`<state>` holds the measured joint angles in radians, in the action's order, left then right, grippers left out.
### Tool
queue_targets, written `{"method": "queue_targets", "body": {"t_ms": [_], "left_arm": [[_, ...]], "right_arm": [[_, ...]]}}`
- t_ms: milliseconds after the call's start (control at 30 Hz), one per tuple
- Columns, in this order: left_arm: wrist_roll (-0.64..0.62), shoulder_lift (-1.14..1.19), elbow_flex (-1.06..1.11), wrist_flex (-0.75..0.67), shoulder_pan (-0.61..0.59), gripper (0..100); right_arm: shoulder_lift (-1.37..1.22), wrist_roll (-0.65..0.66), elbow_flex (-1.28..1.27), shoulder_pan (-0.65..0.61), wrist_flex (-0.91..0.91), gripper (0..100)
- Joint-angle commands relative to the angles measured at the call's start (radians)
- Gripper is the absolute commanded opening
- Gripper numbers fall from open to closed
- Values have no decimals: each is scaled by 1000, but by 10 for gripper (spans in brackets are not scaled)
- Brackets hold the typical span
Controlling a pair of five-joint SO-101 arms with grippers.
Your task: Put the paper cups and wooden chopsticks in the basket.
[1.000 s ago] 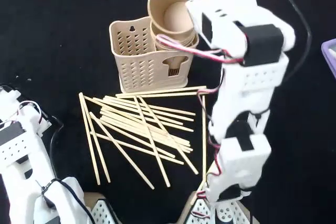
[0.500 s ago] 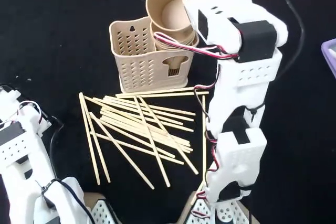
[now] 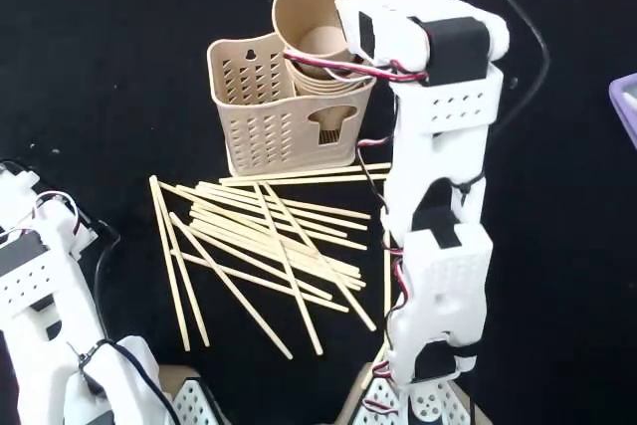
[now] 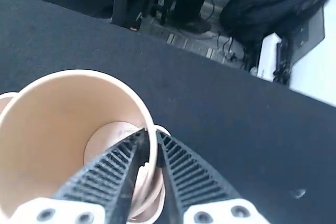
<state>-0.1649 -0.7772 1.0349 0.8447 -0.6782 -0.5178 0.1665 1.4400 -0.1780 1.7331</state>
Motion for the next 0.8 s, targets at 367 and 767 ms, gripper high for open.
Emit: {"method": "queue_targets", "body": {"t_ms": [367, 767], "left_arm": [[-2, -25, -15, 0, 5, 84], [-2, -25, -15, 2, 10, 84]], "right_arm": [[50, -149, 15, 25, 28, 231], [168, -115, -2, 184, 35, 38]]}}
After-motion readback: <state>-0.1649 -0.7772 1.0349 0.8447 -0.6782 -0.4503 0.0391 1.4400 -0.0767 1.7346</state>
